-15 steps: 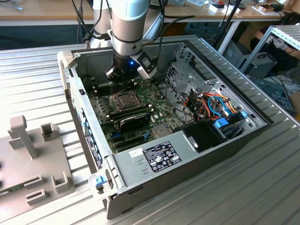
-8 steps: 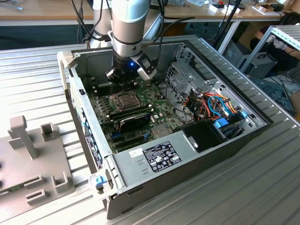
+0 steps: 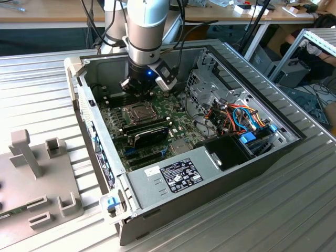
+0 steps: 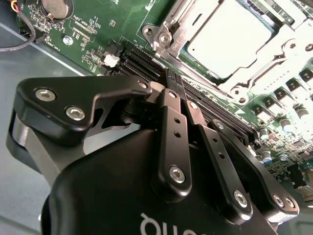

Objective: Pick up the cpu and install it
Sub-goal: 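Install the first cpu locking lever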

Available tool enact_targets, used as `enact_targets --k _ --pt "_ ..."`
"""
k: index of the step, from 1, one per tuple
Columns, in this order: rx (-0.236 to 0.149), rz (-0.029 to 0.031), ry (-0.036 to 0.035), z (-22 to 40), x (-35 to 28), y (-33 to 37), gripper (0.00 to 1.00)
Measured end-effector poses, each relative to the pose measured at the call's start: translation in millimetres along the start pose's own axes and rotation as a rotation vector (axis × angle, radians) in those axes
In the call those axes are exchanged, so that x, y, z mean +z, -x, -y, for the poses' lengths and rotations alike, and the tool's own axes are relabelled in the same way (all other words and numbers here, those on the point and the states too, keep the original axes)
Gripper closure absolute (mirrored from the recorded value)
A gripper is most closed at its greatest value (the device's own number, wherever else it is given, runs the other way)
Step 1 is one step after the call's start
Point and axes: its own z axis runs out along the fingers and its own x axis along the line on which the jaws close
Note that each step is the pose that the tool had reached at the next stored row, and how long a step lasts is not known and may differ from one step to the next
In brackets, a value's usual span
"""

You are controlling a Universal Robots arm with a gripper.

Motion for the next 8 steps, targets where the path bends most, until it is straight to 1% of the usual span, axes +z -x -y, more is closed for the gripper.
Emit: enact_targets --k 8 --pt "0.000 0.0002 0.0002 2.5 1.1 0.9 0.89"
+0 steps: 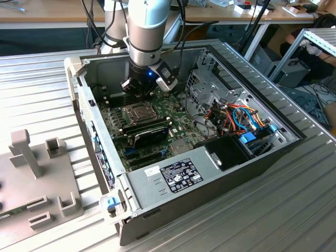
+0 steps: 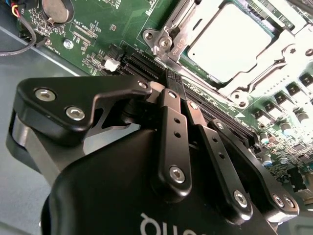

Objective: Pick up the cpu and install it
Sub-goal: 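Install the first cpu locking lever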

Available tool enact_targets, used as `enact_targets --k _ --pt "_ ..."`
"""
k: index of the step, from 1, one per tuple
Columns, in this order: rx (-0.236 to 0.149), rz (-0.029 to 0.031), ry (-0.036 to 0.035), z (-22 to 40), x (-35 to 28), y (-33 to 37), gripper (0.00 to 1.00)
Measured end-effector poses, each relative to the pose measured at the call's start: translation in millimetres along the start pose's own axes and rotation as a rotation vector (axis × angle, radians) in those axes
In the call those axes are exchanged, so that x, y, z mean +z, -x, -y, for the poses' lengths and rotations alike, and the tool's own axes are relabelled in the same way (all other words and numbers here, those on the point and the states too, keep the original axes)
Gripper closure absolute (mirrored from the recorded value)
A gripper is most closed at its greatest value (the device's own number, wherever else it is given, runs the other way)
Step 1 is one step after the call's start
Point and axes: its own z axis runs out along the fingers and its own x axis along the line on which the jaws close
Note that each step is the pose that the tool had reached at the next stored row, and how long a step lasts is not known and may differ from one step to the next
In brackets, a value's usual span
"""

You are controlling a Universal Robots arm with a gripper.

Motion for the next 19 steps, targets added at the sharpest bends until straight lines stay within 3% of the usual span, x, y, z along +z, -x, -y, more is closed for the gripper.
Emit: enact_targets --k 19 --pt "0.000 -0.0002 -0.0001 0.9 4.8 -0.7 0.89"
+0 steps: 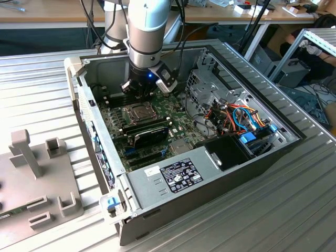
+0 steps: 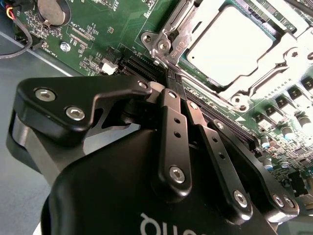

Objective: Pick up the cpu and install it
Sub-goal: 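Install the first cpu locking lever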

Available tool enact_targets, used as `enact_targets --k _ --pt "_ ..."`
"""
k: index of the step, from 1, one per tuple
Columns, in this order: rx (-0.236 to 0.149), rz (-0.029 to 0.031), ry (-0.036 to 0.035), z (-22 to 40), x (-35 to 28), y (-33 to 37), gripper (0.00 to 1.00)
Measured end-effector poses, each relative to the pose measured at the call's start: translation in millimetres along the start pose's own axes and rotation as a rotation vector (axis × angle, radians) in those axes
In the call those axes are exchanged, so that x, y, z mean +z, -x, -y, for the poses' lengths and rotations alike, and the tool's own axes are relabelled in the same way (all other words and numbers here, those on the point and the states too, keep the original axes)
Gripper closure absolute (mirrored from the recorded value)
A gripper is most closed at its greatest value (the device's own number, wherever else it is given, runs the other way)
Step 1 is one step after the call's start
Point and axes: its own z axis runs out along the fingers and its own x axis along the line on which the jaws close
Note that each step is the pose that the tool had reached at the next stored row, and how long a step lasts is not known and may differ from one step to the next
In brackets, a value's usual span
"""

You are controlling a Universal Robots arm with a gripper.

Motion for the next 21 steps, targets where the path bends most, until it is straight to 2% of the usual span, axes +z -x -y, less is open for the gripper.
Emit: enact_targets --k 15,21 --pt "0.000 0.0000 0.0002 0.0 0.8 -0.1 0.89" --pt "0.002 0.0009 0.0151 0.1 0.9 -0.1 0.89"
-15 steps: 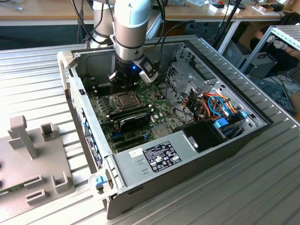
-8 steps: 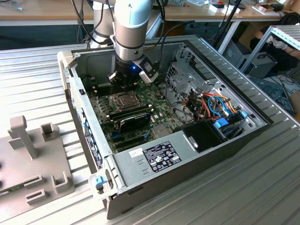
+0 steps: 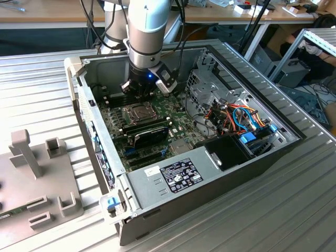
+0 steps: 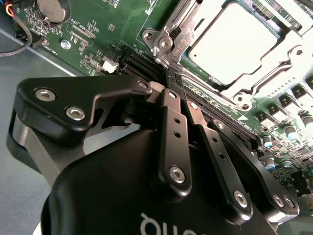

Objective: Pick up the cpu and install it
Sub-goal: 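Install the first cpu locking lever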

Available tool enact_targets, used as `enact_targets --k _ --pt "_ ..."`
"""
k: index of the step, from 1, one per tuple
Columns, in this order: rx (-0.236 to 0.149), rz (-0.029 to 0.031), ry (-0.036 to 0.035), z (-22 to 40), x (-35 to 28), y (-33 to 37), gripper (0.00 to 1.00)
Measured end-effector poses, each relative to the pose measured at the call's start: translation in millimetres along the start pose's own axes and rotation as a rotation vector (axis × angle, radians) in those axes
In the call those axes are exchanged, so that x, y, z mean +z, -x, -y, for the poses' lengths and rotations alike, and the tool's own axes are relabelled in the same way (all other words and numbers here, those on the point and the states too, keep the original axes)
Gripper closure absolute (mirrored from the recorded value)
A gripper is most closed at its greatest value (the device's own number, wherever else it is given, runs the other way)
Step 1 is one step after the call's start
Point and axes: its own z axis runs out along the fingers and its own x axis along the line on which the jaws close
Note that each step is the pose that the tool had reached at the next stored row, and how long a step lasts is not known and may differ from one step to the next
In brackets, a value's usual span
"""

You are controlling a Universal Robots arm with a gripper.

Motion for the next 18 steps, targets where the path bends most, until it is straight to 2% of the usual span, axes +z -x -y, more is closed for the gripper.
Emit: enact_targets --k 7,11,18 --pt "0.001 0.0004 0.0061 0.0 0.1 0.0 0.89" --pt "0.001 0.0005 0.0064 -0.1 -0.5 0.1 0.89" --pt "0.001 0.0002 0.0063 -1.6 -9.5 1.3 0.89"
